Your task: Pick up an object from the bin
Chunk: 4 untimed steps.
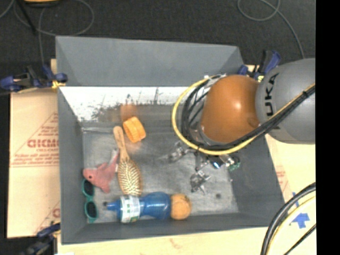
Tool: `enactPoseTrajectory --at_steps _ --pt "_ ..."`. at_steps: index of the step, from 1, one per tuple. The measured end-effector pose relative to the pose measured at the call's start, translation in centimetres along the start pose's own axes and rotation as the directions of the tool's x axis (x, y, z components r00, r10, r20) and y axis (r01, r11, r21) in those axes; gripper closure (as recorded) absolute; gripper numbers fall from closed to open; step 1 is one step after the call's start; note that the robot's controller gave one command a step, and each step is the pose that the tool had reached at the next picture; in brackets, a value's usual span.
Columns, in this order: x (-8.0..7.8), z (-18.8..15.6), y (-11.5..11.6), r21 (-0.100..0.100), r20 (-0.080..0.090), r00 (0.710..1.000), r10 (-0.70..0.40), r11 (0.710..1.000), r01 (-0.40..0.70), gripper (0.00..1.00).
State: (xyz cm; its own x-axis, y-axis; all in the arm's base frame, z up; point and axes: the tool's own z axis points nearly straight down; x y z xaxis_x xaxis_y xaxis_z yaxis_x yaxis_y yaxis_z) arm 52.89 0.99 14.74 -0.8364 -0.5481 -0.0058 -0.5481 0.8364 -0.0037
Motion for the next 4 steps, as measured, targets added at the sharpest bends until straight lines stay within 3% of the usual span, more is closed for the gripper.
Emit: enactPoseTrajectory --at_steps 1,2,3,4 --pt "-1.3 -0.2 2.5 -0.002 -0.003 0.997 -0.076 0.997 0.076 0.0" --pt "-1.4 4.3 3.0 0.004 0.003 0.92 -0.393 0.92 0.393 0.0" --pt "1.2 7.2 4.4 -0.002 0.002 0.913 -0.409 0.913 0.409 0.0" --pt "1.1 7.2 6.9 0.013 0.006 0.791 -0.612 0.791 0.612 1.0"
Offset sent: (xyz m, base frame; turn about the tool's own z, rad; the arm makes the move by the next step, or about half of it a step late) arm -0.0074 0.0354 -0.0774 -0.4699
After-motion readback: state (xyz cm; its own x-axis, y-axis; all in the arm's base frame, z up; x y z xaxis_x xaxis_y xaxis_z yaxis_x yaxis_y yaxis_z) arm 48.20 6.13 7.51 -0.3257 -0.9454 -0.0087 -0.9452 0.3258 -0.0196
